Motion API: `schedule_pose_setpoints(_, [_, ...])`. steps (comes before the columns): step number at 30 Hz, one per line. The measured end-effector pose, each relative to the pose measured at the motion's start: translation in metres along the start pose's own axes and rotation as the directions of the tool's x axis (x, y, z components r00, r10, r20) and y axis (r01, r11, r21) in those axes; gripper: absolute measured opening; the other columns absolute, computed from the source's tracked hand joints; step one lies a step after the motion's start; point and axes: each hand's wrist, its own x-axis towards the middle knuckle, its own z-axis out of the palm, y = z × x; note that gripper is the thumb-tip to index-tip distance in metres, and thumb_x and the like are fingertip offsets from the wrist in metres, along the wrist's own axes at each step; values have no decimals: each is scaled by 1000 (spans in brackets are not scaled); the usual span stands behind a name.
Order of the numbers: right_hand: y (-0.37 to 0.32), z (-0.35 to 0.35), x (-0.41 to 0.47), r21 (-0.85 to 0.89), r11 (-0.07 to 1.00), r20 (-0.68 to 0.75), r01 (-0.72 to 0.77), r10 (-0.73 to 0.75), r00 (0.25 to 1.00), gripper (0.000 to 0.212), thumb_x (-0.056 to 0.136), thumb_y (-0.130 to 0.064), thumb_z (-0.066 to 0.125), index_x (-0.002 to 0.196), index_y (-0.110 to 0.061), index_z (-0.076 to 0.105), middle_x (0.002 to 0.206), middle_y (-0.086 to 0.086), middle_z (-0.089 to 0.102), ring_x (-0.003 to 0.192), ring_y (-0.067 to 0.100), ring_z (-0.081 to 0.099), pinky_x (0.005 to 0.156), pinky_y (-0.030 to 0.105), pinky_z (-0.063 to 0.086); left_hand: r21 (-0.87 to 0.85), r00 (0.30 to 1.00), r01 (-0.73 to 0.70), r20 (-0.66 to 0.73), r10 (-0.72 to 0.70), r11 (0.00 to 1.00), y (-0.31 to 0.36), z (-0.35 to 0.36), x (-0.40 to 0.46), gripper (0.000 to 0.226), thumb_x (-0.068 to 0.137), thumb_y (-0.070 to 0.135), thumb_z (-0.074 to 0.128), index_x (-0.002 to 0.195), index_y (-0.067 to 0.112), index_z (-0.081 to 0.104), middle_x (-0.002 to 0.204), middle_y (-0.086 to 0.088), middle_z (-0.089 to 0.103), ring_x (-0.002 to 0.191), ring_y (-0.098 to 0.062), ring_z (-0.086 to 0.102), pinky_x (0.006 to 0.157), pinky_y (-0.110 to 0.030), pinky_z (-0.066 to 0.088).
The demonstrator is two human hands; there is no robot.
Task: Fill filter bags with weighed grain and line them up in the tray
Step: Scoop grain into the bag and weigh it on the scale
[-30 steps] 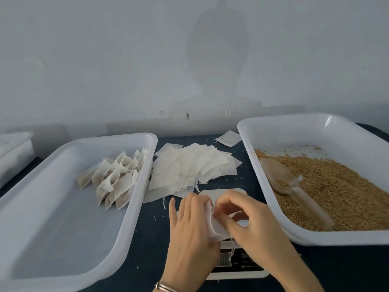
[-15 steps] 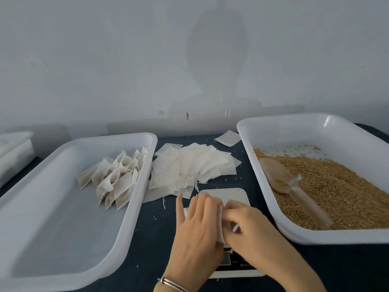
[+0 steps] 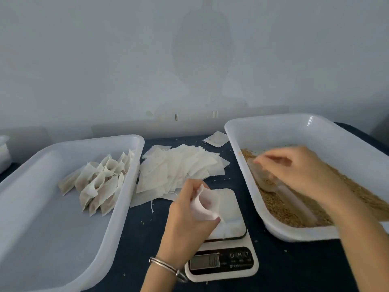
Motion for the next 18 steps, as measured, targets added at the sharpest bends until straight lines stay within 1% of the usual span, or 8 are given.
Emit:
schedule_pose_setpoints(2, [32, -12, 32, -408, 895, 118, -179, 246, 962, 44, 86, -59, 49, 98, -23, 72, 87, -5, 73, 71, 13, 67, 65, 25, 52, -78, 1000, -3, 20, 4, 997, 2, 2, -2, 40, 69, 7, 73, 91, 30, 49, 85, 15, 58, 66, -1, 54, 54, -11, 42])
schedule_pose_setpoints(4, [58, -6, 49, -649, 738, 263, -186, 447, 855, 53, 85, -60, 52, 105, -13, 68, 102, 2, 72, 79, 15, 69, 77, 28, 56, -111, 999, -25, 37, 29, 993, 3, 5, -5, 39, 66, 14, 72, 95, 28, 49, 87, 16, 57, 70, 1, 54, 57, -7, 42])
schedule_pose_setpoints(7, [79, 9, 55, -670, 727, 347, -153, 489, 800, 45, 83, -54, 60, 108, -16, 65, 107, -3, 69, 79, 10, 65, 80, 26, 55, -111, 997, -47, 57, 54, 993, 5, 8, -8, 39, 65, 17, 71, 94, 31, 49, 89, 16, 56, 75, -1, 54, 60, -6, 41])
schedule_pose_setpoints(11, [78, -5, 54, -615, 771, 336, -164, 445, 830, 27, 88, -41, 58, 88, -15, 67, 73, -6, 63, 59, 8, 55, 55, 18, 43, -88, 993, -63, 91, 71, 994, 6, 7, -10, 39, 65, 14, 67, 92, 35, 49, 90, 16, 56, 77, 0, 53, 63, -6, 42])
schedule_pose_setpoints(13, [81, -27, 56, -647, 748, 297, -149, 427, 854, 19, 90, -35, 60, 98, -19, 67, 85, -8, 65, 72, 6, 60, 67, 19, 47, -96, 993, -53, 98, 62, 994, 4, 4, -10, 39, 64, 11, 65, 94, 32, 50, 91, 14, 56, 74, 0, 52, 60, -7, 41])
schedule_pose_setpoints(15, [86, -54, 54, -758, 646, 252, -92, 419, 872, 22, 87, -29, 63, 110, -28, 64, 94, -13, 66, 82, 5, 62, 73, 20, 51, -113, 994, -34, 100, 45, 993, 1, 0, -9, 40, 63, 9, 63, 95, 29, 50, 89, 12, 55, 67, 1, 51, 54, -7, 40])
schedule_pose_setpoints(17, [91, -77, 46, -881, 474, 231, 6, 419, 878, 26, 85, -30, 64, 108, -42, 64, 95, -19, 67, 82, -1, 62, 59, 14, 46, -117, 994, -29, 103, 42, 993, -2, -2, -8, 40, 62, 8, 62, 95, 26, 50, 88, 11, 54, 63, 1, 49, 52, -8, 38])
schedule_pose_setpoints(18, [92, -84, 42, -899, 436, 240, 33, 430, 870, 26, 84, -29, 65, 104, -45, 65, 95, -20, 68, 83, -4, 61, 54, 11, 42, -115, 994, -30, 102, 41, 993, -3, -2, -7, 40, 61, 8, 61, 95, 25, 50, 88, 11, 54, 64, 1, 49, 52, -8, 39])
